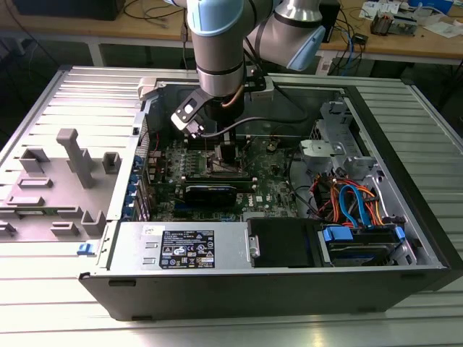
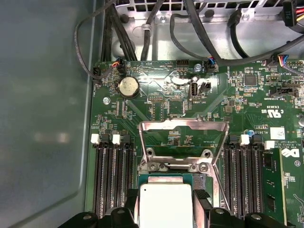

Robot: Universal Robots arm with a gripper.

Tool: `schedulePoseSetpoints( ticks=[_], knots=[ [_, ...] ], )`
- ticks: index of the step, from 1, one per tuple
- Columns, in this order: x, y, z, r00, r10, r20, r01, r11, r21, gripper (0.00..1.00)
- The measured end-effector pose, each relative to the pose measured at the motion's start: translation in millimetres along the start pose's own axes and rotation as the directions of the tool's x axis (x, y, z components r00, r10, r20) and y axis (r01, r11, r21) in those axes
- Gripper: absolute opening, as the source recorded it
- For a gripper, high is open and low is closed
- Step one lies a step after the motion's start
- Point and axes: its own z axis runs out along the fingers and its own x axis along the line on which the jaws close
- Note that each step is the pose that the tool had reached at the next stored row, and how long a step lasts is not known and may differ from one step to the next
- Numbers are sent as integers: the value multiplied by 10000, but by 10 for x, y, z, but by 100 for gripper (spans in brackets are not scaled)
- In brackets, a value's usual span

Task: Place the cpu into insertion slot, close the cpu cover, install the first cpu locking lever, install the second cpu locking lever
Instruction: 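Place the cpu into insertion slot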

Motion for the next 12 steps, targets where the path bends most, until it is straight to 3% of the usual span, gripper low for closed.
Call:
schedulePoseSetpoints(
  ticks=[12],
  knots=[
    [0, 0, 0, 10000, 9, -71, -9, 10000, -1, 54]
  ],
)
